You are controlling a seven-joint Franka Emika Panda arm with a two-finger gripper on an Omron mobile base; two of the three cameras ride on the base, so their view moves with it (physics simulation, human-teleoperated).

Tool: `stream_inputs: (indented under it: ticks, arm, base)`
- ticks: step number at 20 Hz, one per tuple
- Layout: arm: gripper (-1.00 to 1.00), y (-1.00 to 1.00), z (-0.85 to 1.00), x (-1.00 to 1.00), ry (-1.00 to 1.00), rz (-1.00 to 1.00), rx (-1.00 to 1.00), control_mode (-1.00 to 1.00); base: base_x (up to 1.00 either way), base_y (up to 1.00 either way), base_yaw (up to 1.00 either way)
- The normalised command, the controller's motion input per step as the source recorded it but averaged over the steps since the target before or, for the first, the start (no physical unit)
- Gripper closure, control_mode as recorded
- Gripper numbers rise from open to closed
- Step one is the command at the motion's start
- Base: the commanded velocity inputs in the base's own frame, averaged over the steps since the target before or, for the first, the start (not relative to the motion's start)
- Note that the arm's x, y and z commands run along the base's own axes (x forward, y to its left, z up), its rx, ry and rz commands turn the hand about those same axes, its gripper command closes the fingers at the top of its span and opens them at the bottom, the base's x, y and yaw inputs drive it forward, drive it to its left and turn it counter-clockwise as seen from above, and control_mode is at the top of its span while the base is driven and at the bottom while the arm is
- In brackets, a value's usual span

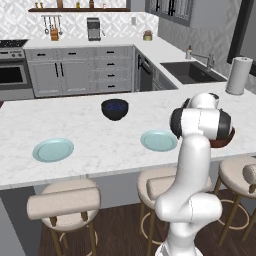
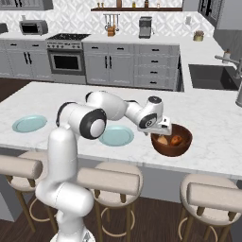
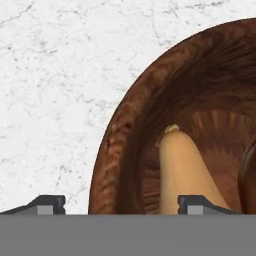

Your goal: Pick the chicken drumstick and squash from their plates and place them in the bowl. Then put the bowl in the fridge.

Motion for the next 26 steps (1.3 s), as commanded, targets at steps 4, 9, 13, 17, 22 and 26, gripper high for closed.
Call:
stream_inputs:
  ticks: [4,9,13,17,22,26]
  arm:
    - [1.0,0.0,-0.38,-0.09,0.0,0.0,0.0,-1.0]
    - [1.0,0.08,-0.08,-0.26,0.0,0.0,-0.01,-1.0]
    - [1.0,0.22,0.0,-0.47,0.0,0.0,-0.05,-1.0]
    - [1.0,0.29,-0.13,-0.51,0.0,0.0,-0.06,-1.0]
    - [1.0,0.19,-0.27,-0.4,0.02,0.0,-0.04,-1.0]
    - [1.0,0.04,-0.35,-0.32,0.02,0.0,0.0,-1.0]
  base:
    - [0.0,0.0,0.0]
    - [0.0,0.0,0.0]
    - [0.0,0.0,0.0]
    - [0.0,0.0,0.0]
    - [0.0,0.0,0.0]
    - [0.0,0.0,0.0]
